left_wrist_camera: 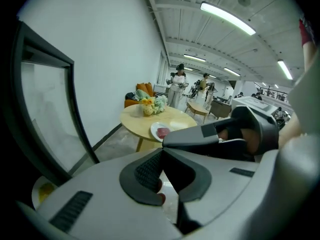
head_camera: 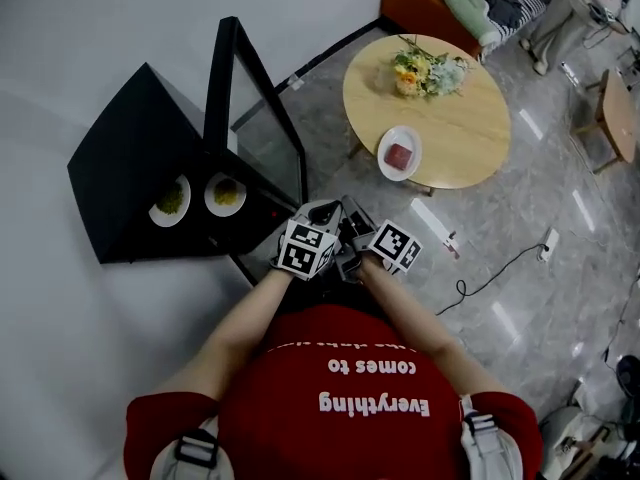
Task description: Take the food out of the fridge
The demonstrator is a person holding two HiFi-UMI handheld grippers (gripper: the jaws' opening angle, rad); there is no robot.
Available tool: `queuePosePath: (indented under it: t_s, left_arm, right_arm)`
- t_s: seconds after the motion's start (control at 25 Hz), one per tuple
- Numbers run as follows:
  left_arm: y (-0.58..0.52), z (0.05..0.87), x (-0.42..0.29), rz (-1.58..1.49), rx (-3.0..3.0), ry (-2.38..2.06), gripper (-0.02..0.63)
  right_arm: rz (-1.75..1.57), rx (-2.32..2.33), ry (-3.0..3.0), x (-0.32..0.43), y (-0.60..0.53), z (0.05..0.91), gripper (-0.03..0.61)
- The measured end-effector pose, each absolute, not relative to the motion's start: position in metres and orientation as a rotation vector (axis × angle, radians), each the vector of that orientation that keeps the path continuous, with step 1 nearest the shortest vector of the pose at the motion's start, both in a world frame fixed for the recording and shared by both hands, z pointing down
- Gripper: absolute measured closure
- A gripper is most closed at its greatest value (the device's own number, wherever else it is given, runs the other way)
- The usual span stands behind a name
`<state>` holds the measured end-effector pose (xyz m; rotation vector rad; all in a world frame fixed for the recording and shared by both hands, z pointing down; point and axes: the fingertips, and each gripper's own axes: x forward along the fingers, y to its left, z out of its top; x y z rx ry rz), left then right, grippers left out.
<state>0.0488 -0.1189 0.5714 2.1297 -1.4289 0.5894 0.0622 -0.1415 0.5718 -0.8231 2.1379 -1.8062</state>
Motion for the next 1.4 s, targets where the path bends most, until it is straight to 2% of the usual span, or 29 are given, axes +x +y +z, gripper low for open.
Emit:
queuePosePath:
  t_s: [0.36, 0.8, 1.2, 1.4]
  left_arm:
    - [-0.08, 0.568, -0.052, 0.568, 1.934, -1.63, 0.607]
    - [0.009, 0.555, -0.185, 0.344, 1.583, -1.966, 0.607]
    - [0.065, 0.552, -0.248, 0.218, 1.405, -2.087, 0.607]
    - [0.074, 0.547, -0.28, 0.148, 1.347, -2.138, 0.607]
  right_arm:
    - [-1.955, -0.565, 2.308, -0.046, -0.104, 0.569, 0.568]
    - [-2.088, -0.061, 2.589, -0.19, -0.016, 0.558, 0.566]
    - [-2.129, 0.188, 2.691, -0.257, 0.04, 0.554, 0.566]
    - [-2.189, 0.162, 2.623, -0.284, 0.04, 0.555, 0.563]
